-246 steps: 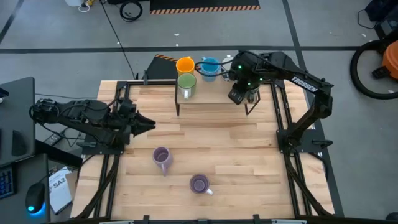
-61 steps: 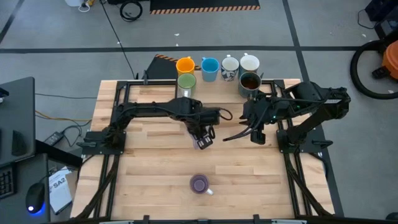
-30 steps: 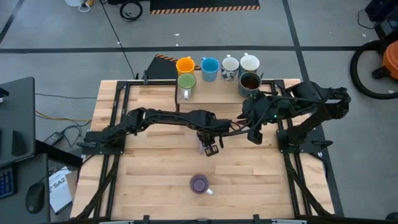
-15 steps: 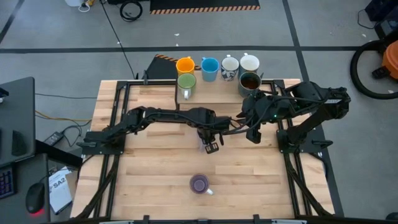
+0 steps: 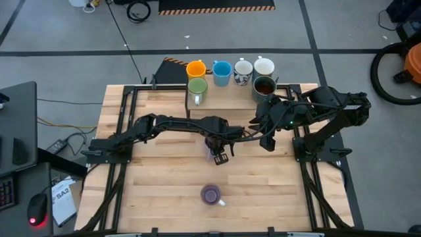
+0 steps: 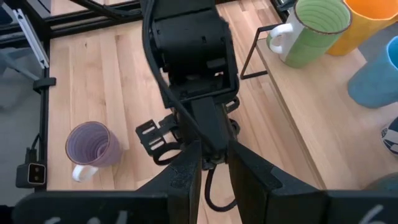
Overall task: Place coffee mugs
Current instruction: Put the purple mug on the shelf
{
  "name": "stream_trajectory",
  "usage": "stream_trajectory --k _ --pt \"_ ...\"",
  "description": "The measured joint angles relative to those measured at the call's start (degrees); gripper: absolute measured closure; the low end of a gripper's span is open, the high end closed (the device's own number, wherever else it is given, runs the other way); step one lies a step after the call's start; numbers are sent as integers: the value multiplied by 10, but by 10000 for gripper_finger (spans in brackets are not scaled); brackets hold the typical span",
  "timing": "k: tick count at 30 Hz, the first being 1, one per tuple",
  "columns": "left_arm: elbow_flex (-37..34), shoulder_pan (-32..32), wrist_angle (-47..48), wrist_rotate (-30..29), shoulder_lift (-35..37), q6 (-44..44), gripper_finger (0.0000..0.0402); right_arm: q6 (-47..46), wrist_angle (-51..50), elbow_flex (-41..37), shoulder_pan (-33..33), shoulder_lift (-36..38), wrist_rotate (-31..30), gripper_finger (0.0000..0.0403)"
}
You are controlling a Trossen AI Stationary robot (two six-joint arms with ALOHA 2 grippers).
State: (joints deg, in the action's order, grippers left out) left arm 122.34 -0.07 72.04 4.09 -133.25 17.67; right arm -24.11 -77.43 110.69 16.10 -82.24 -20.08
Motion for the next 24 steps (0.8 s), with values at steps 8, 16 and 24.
stream_trajectory --k 8,16,24 --pt "0 0 -2 -7 -1 5 360 -2 7 0 0 0 0 317" --pt "-1 -2 -14 -13 -3 11 306 -2 7 0 0 0 0 317" --pt "-1 -2 -13 -20 16 11 259 -2 7 0 0 0 0 317"
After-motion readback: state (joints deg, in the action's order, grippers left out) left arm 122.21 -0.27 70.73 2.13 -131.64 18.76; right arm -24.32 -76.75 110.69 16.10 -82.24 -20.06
